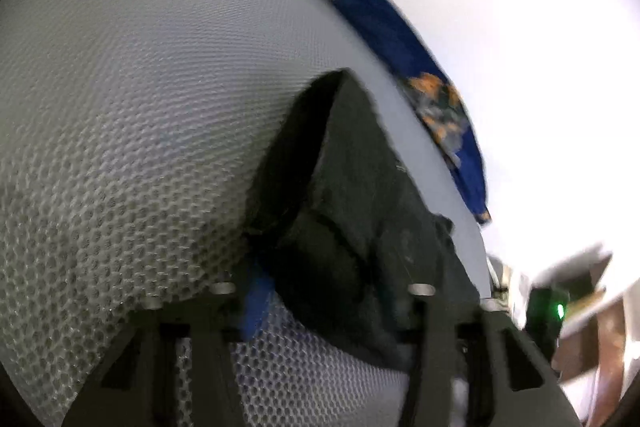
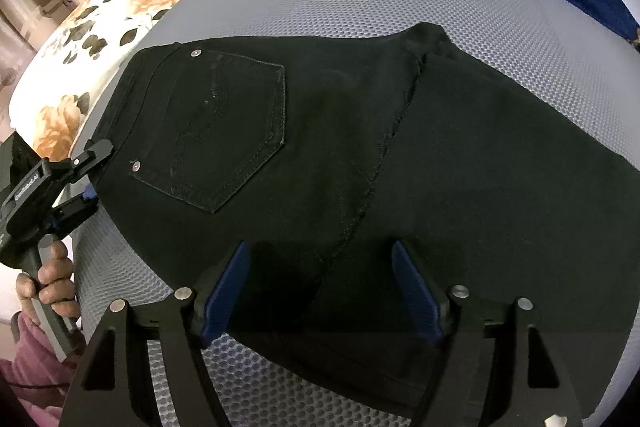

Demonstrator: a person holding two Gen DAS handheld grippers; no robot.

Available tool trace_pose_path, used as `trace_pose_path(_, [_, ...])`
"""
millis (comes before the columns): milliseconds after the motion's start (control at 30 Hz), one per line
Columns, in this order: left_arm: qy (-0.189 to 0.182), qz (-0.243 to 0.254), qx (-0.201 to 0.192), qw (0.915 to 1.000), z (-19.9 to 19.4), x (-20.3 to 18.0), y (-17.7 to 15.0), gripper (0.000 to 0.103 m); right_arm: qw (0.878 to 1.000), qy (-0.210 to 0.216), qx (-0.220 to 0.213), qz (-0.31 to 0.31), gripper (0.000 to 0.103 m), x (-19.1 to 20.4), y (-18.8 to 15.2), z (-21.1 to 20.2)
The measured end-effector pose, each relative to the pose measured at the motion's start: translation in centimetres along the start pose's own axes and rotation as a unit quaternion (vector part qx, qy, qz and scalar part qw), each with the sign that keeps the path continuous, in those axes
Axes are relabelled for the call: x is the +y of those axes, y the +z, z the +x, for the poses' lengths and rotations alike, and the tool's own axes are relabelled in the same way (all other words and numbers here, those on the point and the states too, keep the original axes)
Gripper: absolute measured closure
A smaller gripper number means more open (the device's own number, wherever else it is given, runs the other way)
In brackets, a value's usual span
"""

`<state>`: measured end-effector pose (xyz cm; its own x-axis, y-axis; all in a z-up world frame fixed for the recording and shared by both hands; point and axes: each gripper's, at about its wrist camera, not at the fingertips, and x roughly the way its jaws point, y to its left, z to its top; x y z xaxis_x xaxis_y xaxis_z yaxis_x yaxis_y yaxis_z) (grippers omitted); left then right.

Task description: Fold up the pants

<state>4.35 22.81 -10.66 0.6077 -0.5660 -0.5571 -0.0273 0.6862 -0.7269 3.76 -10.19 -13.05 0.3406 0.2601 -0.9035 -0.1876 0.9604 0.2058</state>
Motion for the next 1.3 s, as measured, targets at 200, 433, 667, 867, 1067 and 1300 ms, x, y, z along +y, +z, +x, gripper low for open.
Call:
trace_pose_path(200, [0.008, -0.027, 0.008, 0.9996, 0.4, 0.7, -0.3, 0.068, 1.000, 0.003, -0.002, 0.003, 0.026, 0.0, 0.0, 0.1])
trace_pose_path(433, [-0.006, -0.092, 0.020, 0.9956, 0.5, 2.1, -0.6, 0.064, 1.000, 0.000, -0.001, -0.001, 0.026, 0.1, 0.1, 0.2])
trace_pose_path(667, [-0.006, -0.096, 0.018, 0.9952, 1.0, 2.2, -0.2, 0.057, 1.000, 0.001, -0.003, -0.001, 0.025, 0.1, 0.1, 0.3])
trace_pose_path(867, [0.001, -0.084, 0.013, 0.9964, 1.9, 1.9, 0.5, 0.055, 1.000, 0.008, -0.005, 0.002, 0.025, -0.1, 0.1, 0.3])
trace_pose_path(1067, [0.001, -0.090, 0.011, 0.9959, 2.3, 2.0, 0.4, 0.055, 1.000, 0.005, -0.008, 0.000, 0.024, 0.0, -0.1, 0.3])
trace_pose_path(1300, [0.016, -0.096, 0.018, 0.9951, 2.7, 1.3, 0.8, 0.064, 1.000, 0.007, -0.010, 0.003, 0.024, 0.1, -0.1, 0.2])
